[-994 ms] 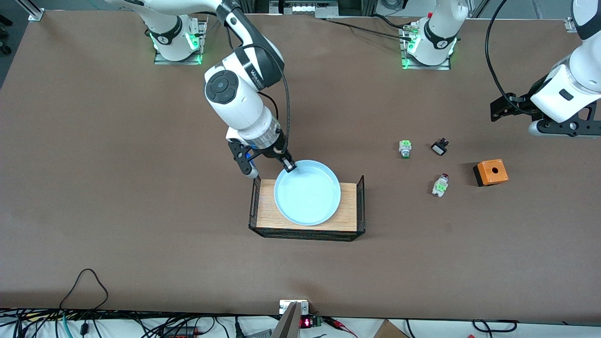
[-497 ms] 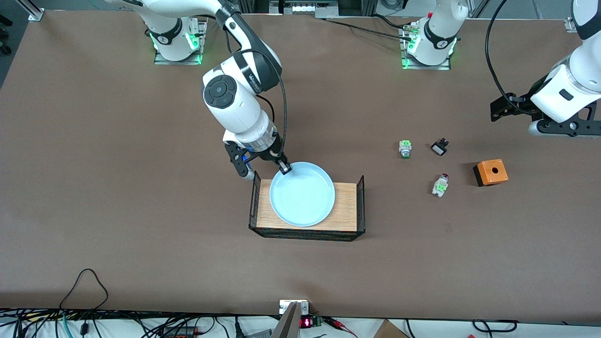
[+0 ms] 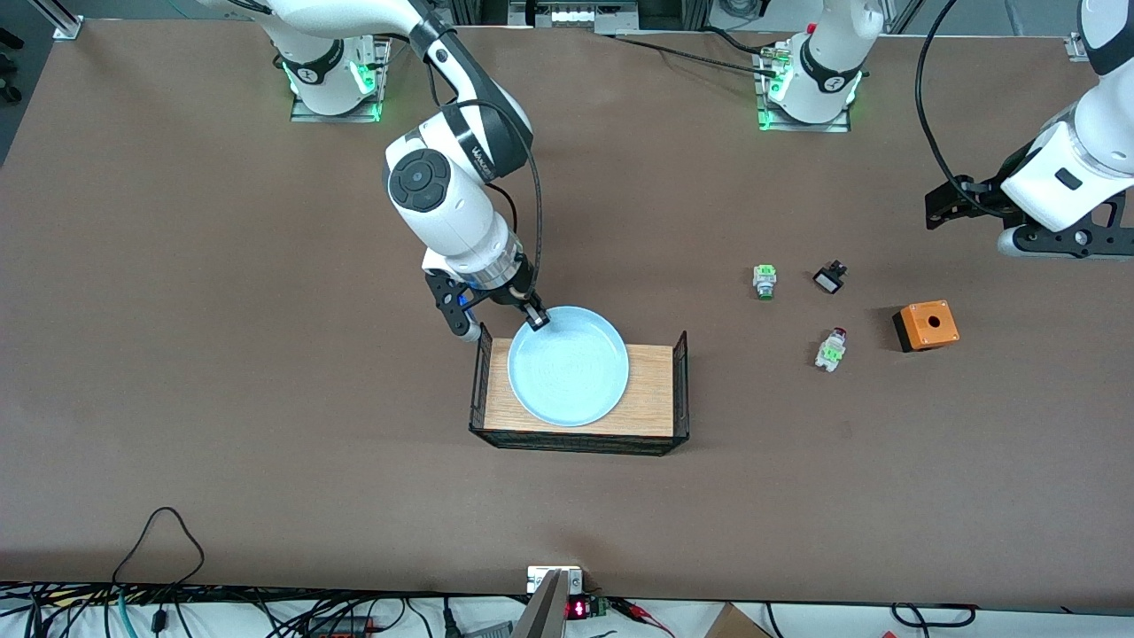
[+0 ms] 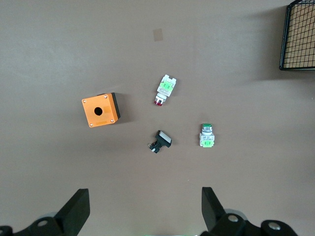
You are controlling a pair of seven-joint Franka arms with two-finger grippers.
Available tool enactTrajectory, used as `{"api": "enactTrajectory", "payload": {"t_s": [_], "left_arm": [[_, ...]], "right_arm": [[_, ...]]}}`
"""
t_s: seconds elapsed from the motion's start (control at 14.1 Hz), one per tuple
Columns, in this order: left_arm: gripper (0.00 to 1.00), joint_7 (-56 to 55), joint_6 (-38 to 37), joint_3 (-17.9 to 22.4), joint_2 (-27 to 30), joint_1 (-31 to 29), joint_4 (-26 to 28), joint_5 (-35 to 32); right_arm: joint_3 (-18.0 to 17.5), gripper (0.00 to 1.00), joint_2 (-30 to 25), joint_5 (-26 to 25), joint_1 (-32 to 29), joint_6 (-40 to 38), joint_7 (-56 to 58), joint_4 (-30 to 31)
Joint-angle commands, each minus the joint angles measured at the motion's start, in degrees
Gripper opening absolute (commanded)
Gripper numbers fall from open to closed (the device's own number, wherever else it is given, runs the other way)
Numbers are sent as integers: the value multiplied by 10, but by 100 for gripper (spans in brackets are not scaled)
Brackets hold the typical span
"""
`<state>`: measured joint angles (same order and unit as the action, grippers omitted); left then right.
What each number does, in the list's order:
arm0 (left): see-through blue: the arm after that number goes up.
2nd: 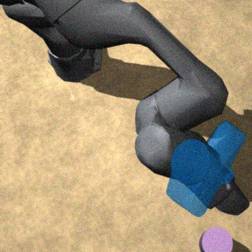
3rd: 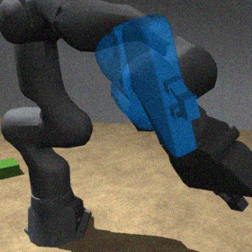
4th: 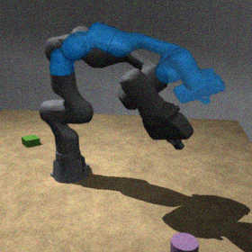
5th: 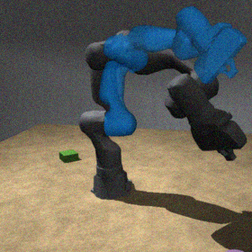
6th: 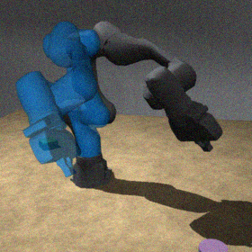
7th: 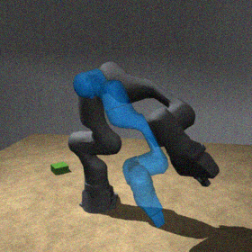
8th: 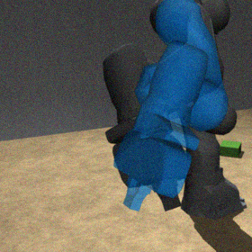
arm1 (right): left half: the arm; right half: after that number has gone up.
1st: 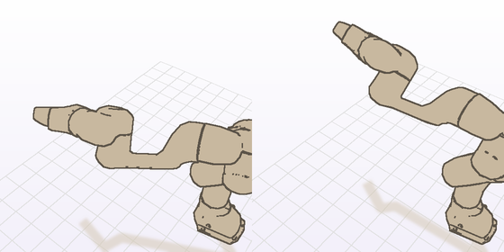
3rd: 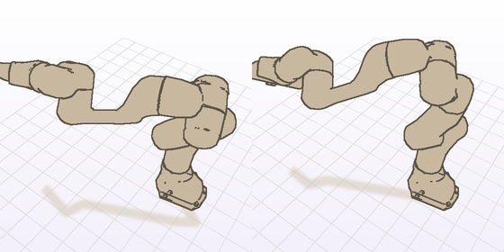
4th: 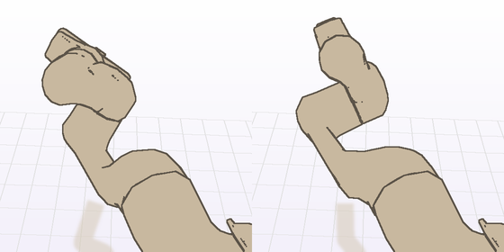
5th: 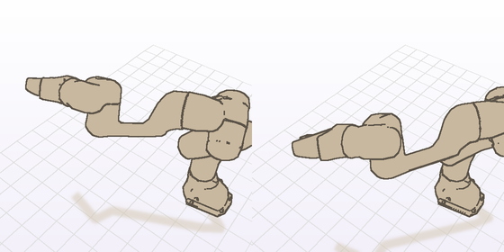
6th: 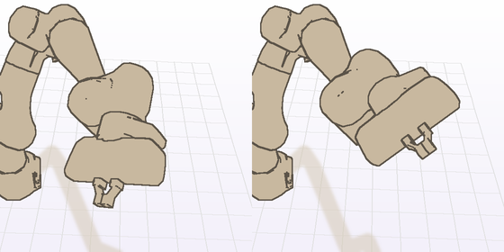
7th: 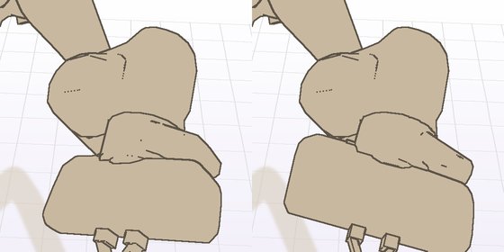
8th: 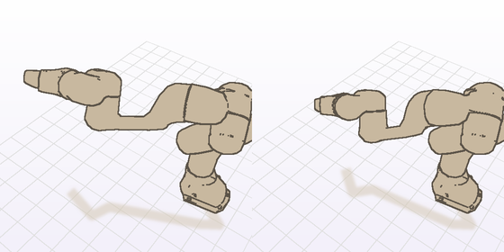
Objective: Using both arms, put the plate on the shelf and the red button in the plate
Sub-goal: 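Lower the plate onto the wooden tray and open the right gripper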
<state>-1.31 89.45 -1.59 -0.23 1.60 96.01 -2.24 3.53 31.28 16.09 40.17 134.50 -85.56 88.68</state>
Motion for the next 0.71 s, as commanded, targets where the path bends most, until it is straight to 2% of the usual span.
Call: {"api": "enactTrajectory", "payload": {"t_s": [0.0,0.5,0.57,0.64], "left_arm": [[100,6,-11,0,1,-2,-10,-5],[100,6,-12,0,1,-2,-10,-4],[100,6,-12,0,1,-2,-10,-4],[100,6,-12,0,1,-2,-10,-4]], "right_arm": [[2,0,2,-4,4,8,2,0],[2,0,10,-3,7,10,-6,-3],[2,8,10,-2,6,10,-7,-3],[3,69,10,9,4,10,-7,-6]]}}
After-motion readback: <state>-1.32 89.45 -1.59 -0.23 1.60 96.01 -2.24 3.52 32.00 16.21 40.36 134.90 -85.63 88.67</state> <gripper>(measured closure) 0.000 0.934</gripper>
